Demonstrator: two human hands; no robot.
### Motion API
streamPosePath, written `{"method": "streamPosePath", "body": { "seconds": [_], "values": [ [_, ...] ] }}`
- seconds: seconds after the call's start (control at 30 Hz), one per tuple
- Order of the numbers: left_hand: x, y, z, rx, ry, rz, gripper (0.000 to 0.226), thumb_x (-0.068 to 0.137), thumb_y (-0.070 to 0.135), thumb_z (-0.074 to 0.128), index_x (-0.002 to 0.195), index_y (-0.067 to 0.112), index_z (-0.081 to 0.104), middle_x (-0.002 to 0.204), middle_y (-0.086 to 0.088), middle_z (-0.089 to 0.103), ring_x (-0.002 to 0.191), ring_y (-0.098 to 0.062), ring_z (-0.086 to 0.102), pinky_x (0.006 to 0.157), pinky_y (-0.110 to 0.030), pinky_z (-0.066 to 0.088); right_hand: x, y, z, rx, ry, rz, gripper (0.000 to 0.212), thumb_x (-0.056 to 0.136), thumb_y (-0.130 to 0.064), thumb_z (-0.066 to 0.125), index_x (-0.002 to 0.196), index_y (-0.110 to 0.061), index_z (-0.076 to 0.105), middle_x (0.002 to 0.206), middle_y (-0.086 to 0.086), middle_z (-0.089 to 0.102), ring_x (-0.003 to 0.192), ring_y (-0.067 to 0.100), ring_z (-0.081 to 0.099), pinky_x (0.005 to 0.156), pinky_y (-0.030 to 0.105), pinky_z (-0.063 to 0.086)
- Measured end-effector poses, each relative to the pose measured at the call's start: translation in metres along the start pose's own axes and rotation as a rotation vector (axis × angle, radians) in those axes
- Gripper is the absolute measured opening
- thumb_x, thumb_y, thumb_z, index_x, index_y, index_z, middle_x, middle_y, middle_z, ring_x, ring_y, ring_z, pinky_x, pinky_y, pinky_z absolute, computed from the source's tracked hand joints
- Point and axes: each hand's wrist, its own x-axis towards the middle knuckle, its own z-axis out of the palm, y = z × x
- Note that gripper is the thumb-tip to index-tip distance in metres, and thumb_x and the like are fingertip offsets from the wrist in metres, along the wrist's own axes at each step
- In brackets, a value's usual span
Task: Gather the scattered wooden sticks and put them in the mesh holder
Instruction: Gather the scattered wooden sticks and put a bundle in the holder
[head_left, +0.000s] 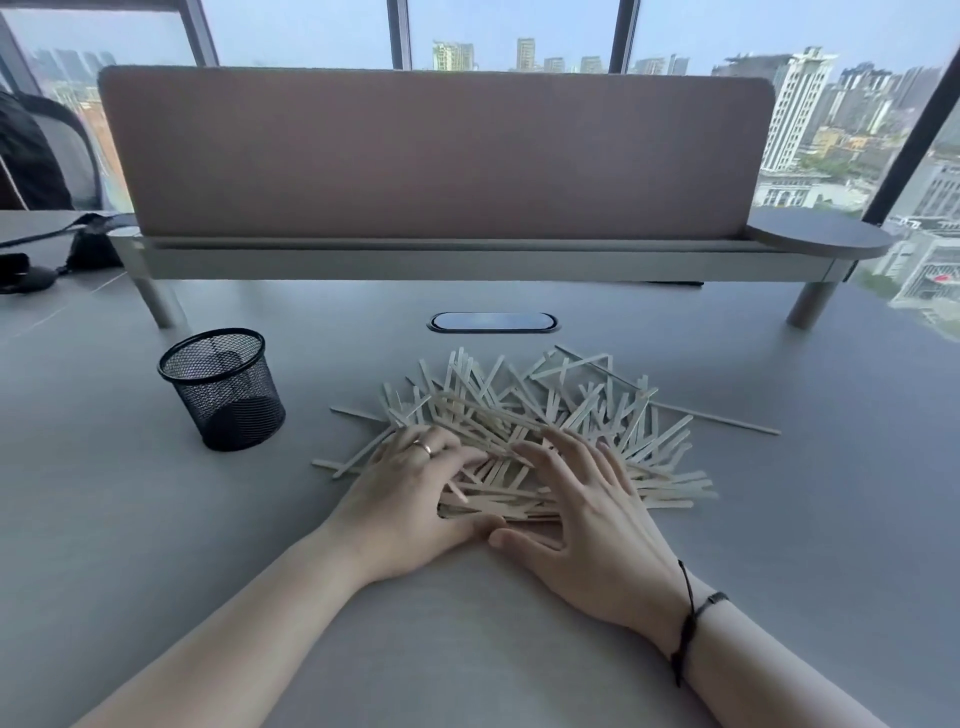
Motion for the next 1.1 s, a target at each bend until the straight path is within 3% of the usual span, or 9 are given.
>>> {"method": "streamPosePath", "body": {
  "seconds": [0.13,0.27,0.43,0.57,0.8,0.93,1.1],
  "values": [
    [0.001,-0.004,0.005,-0.091,0.046,-0.001,0.069,0.075,0.08,0.054,0.121,0.03,0.066,0.112,0.015,0.061,0.116,-0.01,0.044,0.1,-0.033,0.042,0.001,0.004,0.0,-0.002,-0.029,0.007,0.08,0.078,-0.083,0.042,0.146,-0.045,0.025,0.157,-0.01,0.025,0.149,0.01,0.013,0.123,0.039,0.005],
    [0.002,-0.007,0.004,-0.176,0.097,-0.002,0.061,0.074,0.08,0.056,0.102,0.028,0.068,0.095,0.022,0.058,0.105,-0.004,0.041,0.089,-0.016,0.034,0.005,0.007,0.004,-0.026,-0.056,-0.011,0.082,0.078,-0.085,0.039,0.147,-0.043,0.026,0.155,-0.013,0.029,0.148,0.009,0.016,0.123,0.038,0.005],
    [-0.001,-0.007,0.004,-0.136,0.146,-0.004,0.053,0.071,0.079,0.059,0.088,0.029,0.065,0.085,0.027,0.055,0.096,-0.005,0.041,0.083,-0.022,0.028,0.006,0.006,0.004,-0.02,-0.054,-0.018,0.077,0.079,-0.079,0.042,0.146,-0.041,0.031,0.15,-0.017,0.034,0.143,0.004,0.021,0.12,0.038,0.015],
    [-0.003,-0.007,0.002,-0.026,0.225,0.02,0.057,0.07,0.085,0.051,0.075,0.028,0.054,0.077,0.015,0.063,0.087,-0.012,0.049,0.076,-0.036,0.029,0.005,0.005,0.003,-0.019,-0.059,-0.01,0.071,0.079,-0.08,0.039,0.14,-0.043,0.04,0.151,-0.015,0.033,0.142,0.005,0.018,0.121,0.038,0.014],
    [-0.001,-0.008,0.0,0.084,0.349,0.098,0.058,0.077,0.083,0.049,0.07,0.025,0.053,0.067,0.011,0.061,0.069,-0.017,0.059,0.063,-0.033,0.041,0.005,0.008,0.005,-0.029,-0.04,-0.011,0.069,0.081,-0.078,0.037,0.134,-0.036,0.052,0.153,-0.01,0.035,0.143,0.008,0.017,0.121,0.039,0.015],
    [-0.002,-0.005,-0.001,0.052,0.375,0.111,0.059,0.073,0.08,0.061,0.074,0.021,0.052,0.061,0.014,0.049,0.057,-0.012,0.048,0.058,-0.029,0.042,0.006,0.008,0.006,-0.002,-0.021,-0.014,0.064,0.081,-0.077,0.036,0.131,-0.042,0.053,0.15,-0.014,0.037,0.143,0.004,0.014,0.12,0.038,0.016],
    [0.0,0.002,-0.001,0.145,0.326,0.15,0.064,0.071,0.083,0.062,0.09,0.022,0.065,0.089,0.011,0.066,0.086,-0.016,0.062,0.074,-0.035,0.049,0.008,0.011,0.006,-0.048,-0.016,-0.03,0.06,0.085,-0.071,0.043,0.137,-0.041,0.046,0.153,-0.016,0.037,0.149,0.006,0.014,0.123,0.043,0.009]
  ]
}}
